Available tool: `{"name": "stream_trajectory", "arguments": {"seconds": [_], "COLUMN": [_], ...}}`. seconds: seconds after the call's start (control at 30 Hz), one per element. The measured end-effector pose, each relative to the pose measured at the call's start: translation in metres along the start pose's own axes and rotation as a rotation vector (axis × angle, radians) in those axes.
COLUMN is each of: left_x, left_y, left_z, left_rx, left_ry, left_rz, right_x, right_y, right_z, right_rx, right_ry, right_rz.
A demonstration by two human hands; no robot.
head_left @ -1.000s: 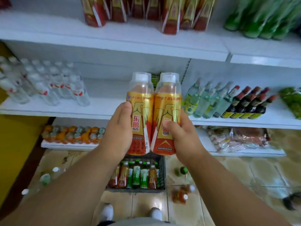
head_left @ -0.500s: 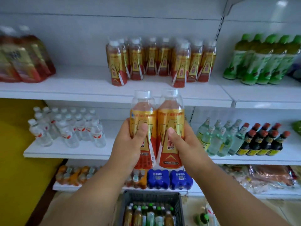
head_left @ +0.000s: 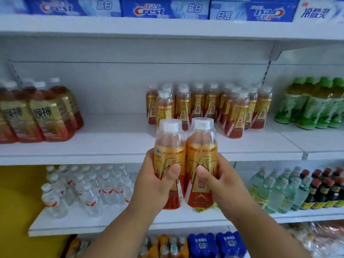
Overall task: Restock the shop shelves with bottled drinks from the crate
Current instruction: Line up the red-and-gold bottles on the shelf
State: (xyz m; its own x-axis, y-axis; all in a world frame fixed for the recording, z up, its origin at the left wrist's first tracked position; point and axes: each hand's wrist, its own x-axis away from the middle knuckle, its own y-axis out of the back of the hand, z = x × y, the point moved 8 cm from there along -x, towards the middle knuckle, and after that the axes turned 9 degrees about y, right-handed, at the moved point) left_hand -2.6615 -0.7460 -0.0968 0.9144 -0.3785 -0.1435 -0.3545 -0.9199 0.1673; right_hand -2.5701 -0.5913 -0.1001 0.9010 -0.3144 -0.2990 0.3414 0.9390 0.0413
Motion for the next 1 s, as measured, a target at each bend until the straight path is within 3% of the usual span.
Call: {"name": "stream_trajectory", "arguments": {"seconds": [0.23,0.53,0.77,1.0], "left_x": [0.006,0.065,0.100,0.108], "left_y": [0.029,0.063,0.057,0.042], "left_z": [0.005,0.019,0.012,0.005], "left_rx": [0.049,-0.040,-0.071,-0.083], "left_ry": [-0.014,0.041,0.029,0.021], "left_rz": [-0.009,-0.209,-0.314,-0.299], "right_x": [-0.003,0.028,0.047,0.060], "right_y": [-0.030,-0.064,-0.058,-0.042], "right_z": [0.008,-0.010,-0.002,-0.001], "right_rx": [-0.010,-0.047,-0.050,-0.100], "right_ry": [0.023,0.021,0.034,0.027], "right_rz": [0.016,0.146,0.235,0.226]}}
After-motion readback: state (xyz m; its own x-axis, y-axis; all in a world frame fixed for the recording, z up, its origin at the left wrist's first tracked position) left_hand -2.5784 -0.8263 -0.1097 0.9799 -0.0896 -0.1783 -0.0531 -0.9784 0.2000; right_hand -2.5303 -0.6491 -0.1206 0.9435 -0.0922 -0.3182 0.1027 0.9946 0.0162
